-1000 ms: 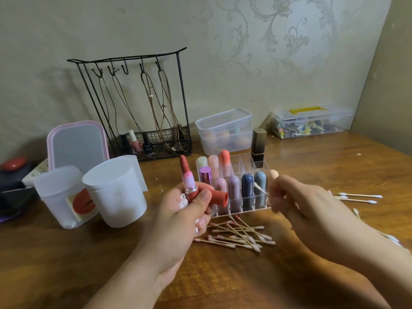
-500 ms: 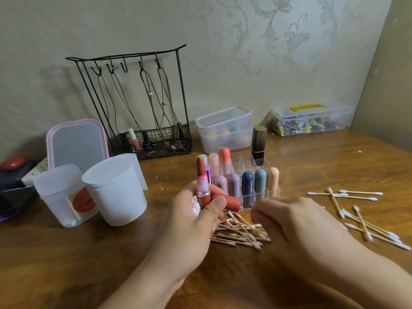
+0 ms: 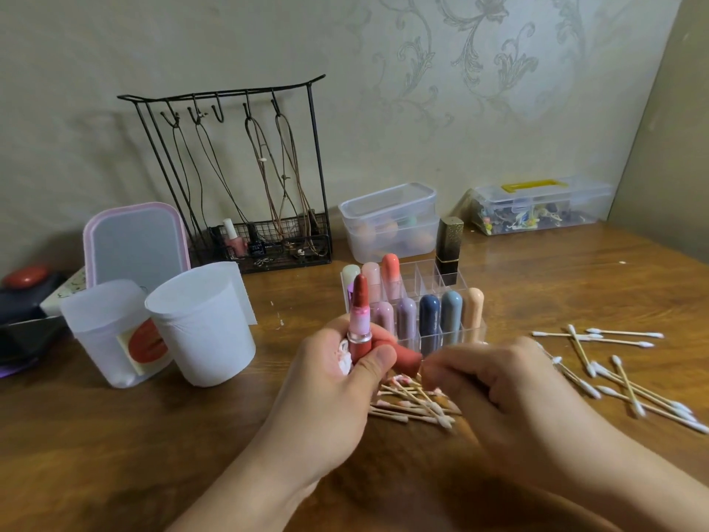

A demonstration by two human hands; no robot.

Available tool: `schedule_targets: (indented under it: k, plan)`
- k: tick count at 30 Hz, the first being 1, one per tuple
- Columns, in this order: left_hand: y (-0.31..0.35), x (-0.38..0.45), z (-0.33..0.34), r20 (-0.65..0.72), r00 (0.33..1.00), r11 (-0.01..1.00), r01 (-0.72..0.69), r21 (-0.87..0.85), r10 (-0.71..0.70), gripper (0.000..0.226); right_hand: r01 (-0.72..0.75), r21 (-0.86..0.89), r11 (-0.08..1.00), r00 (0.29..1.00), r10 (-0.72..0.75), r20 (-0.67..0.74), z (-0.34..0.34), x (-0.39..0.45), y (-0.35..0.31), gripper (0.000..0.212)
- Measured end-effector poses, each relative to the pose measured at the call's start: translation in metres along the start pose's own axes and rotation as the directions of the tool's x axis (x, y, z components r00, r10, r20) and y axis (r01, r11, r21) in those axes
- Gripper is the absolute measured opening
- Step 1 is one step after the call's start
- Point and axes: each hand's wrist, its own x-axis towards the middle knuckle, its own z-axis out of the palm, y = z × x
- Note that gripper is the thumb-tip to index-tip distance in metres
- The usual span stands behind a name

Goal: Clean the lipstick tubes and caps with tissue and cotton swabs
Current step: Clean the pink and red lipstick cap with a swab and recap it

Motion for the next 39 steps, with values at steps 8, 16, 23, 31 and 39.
schedule_targets:
  k: [8, 16, 23, 31, 39]
  plan:
    - [-0.0007, 0.0011, 0.0007, 0.071, 0.994, 0.975, 0.092, -0.204, -0.079, 0.005, -0.076, 0.074, 0.994, 0.993, 0.082, -0.087, 0.0021, 0.0003, -0.0008, 0.013]
    - [0.0000, 0.0018, 0.0026, 0.122, 0.987, 0.950, 0.131, -0.282, -0.100, 0.010, -0.084, 0.065, 0.994, 0.992, 0.090, -0.089, 0.0012, 0.0009, -0.0041, 0.019]
    - [-0.0070, 0.0057, 0.0005, 0.049, 0.992, 0.969, 0.123, -0.216, -0.115, 0.010, -0.132, -0.002, 0.991, 0.989, 0.132, 0.062, 0.0010, 0.0040, -0.0064, 0.019]
    - [-0.0064, 0.0018, 0.0026, 0.008, 0.999, 0.995, 0.042, -0.087, -0.041, 0.004, -0.066, 0.009, 0.998, 0.996, 0.067, -0.062, -0.0021, -0.0025, -0.0041, 0.011]
    - [-0.0058, 0.0032, -0.0005, 0.034, 0.997, 0.985, 0.078, -0.151, -0.074, 0.005, -0.034, 0.058, 0.998, 0.998, 0.037, -0.053, -0.0028, -0.0009, -0.0045, 0.012]
